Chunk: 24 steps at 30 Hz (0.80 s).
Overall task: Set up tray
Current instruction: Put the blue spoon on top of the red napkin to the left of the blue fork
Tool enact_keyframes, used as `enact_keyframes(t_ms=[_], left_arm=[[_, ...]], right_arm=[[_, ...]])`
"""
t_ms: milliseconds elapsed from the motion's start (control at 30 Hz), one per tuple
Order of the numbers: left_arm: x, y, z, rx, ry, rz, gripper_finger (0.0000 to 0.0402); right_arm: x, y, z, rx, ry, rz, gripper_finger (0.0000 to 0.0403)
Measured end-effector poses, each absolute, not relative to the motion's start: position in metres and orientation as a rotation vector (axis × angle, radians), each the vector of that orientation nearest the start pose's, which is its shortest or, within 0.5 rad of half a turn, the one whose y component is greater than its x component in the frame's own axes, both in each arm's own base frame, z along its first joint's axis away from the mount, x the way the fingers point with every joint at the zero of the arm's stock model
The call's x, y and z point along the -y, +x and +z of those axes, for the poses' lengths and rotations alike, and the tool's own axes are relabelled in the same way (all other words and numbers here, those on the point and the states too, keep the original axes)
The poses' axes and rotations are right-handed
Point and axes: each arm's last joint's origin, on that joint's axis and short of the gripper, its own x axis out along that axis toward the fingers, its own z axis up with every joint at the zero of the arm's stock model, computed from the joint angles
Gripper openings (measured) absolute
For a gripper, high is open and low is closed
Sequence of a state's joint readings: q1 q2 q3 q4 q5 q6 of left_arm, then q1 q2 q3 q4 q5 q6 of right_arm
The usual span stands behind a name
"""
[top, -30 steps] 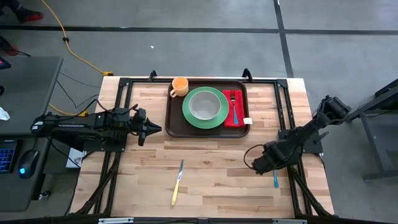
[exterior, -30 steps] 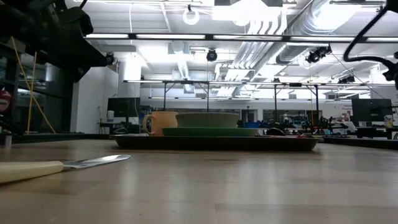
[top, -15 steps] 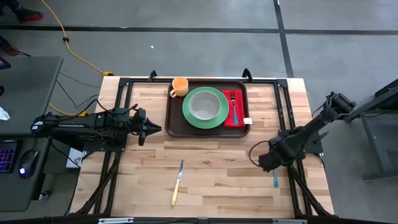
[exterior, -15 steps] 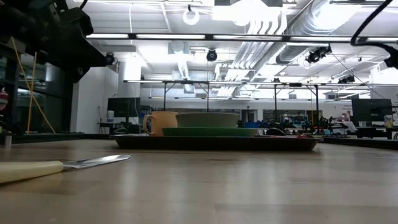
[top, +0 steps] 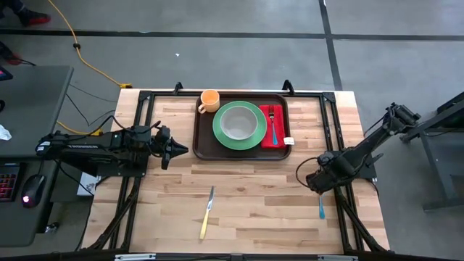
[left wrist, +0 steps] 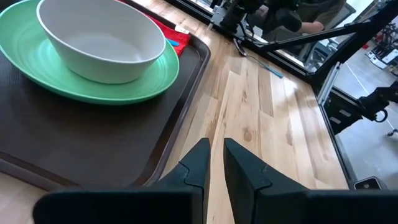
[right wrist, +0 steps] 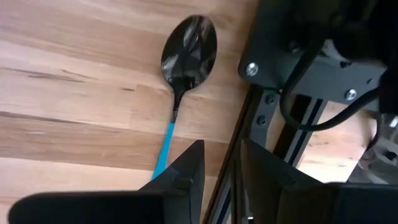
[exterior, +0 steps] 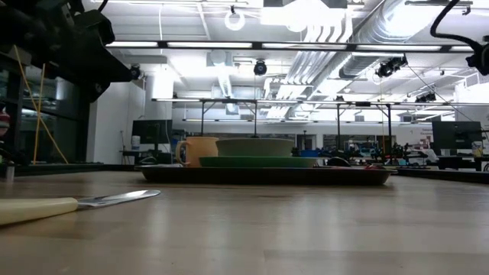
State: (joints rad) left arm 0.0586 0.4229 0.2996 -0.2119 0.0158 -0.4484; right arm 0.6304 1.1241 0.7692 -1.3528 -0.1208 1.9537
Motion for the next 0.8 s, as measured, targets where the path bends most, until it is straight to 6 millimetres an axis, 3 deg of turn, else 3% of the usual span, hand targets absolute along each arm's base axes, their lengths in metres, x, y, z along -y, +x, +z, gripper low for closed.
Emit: enact_keyframes(t_ms=[367,800], left_arm=[[-0.007,0.121,0.209,-0.319,-0.468,0.117,0.0076],[-0.007,0.121,0.21,-0.314,-0.49,0.118,0.0076]], right_arm=[[-0.072,0.094,0.223,-1.435,1.009,-1.068,0.0083],[-0.074,0.097,0.223,-1.412,1.03,-1.007,0.0083]])
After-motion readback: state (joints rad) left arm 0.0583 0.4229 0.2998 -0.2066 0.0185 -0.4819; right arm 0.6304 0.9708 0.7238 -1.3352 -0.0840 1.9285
